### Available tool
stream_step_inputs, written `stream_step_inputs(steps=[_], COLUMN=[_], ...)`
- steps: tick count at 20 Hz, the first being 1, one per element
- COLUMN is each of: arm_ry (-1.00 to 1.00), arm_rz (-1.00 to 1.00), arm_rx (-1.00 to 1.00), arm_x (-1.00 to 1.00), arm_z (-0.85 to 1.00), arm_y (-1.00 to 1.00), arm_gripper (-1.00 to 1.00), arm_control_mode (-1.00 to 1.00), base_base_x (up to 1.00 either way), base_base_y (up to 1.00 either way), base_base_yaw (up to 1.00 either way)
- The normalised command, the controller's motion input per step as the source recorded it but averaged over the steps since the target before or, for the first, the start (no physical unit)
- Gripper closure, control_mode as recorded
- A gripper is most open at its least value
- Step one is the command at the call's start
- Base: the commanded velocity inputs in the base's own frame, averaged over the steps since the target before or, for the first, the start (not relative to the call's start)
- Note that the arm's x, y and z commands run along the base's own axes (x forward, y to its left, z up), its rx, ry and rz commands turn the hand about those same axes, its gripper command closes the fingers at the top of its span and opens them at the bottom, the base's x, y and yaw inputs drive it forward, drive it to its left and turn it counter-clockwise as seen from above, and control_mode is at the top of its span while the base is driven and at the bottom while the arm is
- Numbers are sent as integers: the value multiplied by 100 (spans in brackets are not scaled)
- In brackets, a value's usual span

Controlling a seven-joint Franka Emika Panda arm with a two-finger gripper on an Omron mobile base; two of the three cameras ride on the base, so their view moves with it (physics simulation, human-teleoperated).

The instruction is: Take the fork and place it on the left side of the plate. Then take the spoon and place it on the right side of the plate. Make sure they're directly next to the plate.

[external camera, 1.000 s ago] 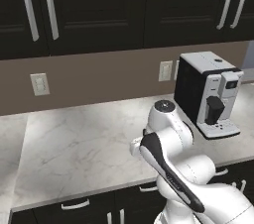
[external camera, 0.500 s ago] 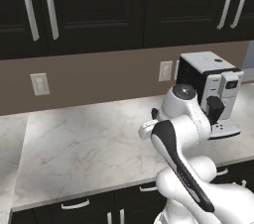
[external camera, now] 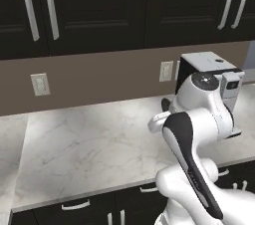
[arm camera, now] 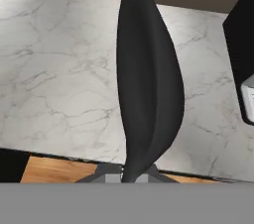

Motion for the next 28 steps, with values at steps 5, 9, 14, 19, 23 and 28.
stream_step_inputs(steps=[5,9,14,19,23,28], arm_ry=[0,0,0,0,0,0], arm_rz=[0,0,0,0,0,0], arm_rx=[2,1,0,0,0,0], arm_x=[-33,-30,-11,0,0,0], arm_z=[22,0,0,0,0,0], arm_y=[-14,-17,-3,0,0,0], arm_gripper=[100,100,100,100,100,100], arm_control_mode=[-100,-100,-100,100,100,100], base_base_x=[0,0,0,-50,-95,-100], base_base_y=[0,0,0,4,0,0], base_base_yaw=[0,0,0,-2,-17,-23])
